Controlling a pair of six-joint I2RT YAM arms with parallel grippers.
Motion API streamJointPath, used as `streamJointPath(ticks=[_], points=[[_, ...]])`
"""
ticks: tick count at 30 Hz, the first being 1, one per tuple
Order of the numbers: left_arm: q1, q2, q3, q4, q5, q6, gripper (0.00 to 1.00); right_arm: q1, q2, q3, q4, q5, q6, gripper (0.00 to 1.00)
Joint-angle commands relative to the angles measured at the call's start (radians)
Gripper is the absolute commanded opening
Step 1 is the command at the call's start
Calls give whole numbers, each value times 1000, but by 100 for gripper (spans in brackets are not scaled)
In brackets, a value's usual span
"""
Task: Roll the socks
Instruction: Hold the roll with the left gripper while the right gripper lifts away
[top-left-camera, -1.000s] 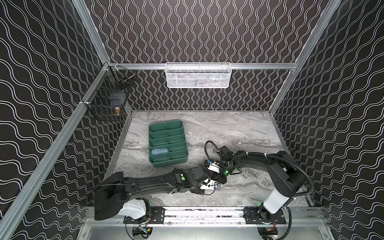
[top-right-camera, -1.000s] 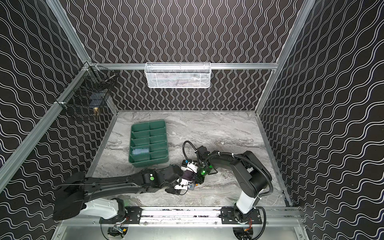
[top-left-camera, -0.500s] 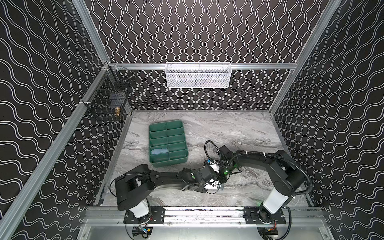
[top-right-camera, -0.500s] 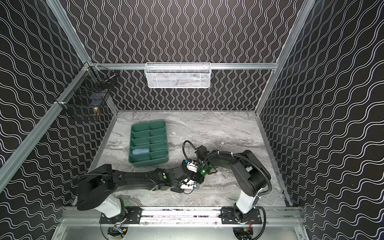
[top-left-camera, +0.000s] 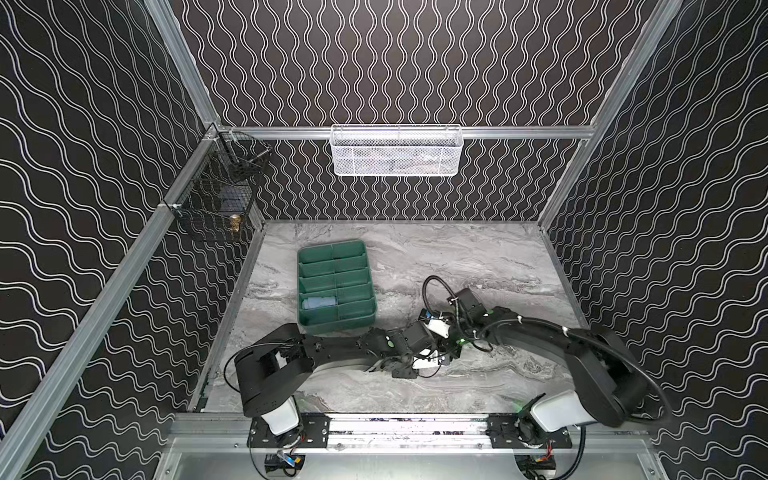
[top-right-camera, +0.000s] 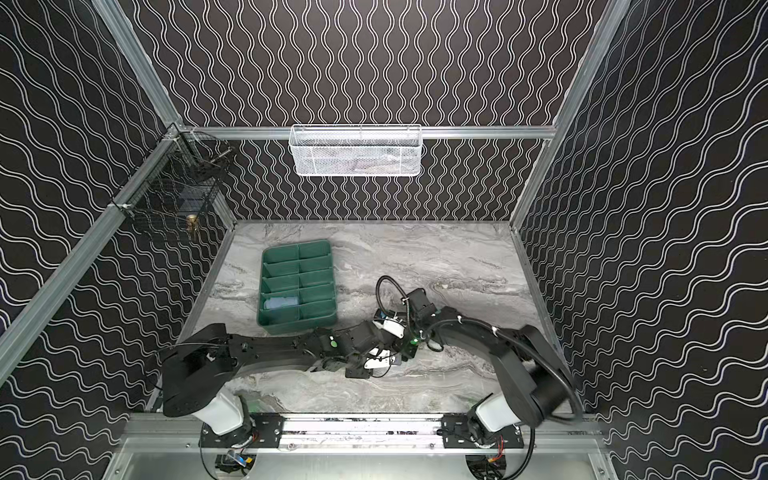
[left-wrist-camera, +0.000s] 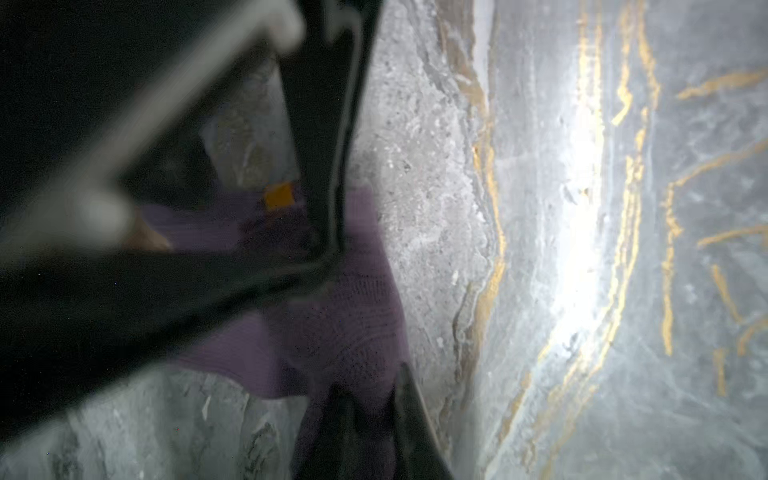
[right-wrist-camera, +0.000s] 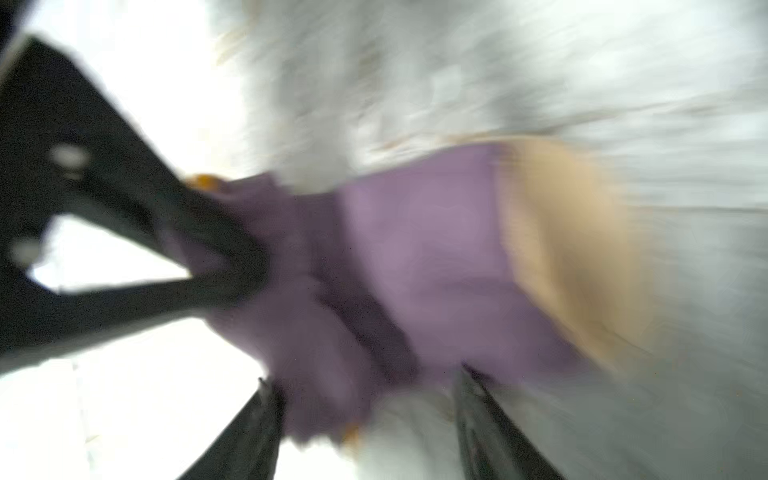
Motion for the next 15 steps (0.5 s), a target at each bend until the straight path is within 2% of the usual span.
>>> streamJointPath(ticks=[1, 5, 8, 15], points=[[2, -16, 5, -185, -3, -122, 0, -40, -99, -30, 182, 177, 80, 73], [2, -26, 75, -292, 11, -183, 0, -123, -153, -13, 222, 252, 177, 76], [3, 6, 159, -355, 63, -198, 0, -126, -173, 2, 208, 265, 194, 74], [102, 199, 364, -474, 252, -143, 0, -127, -382, -81, 303, 267, 270, 73]])
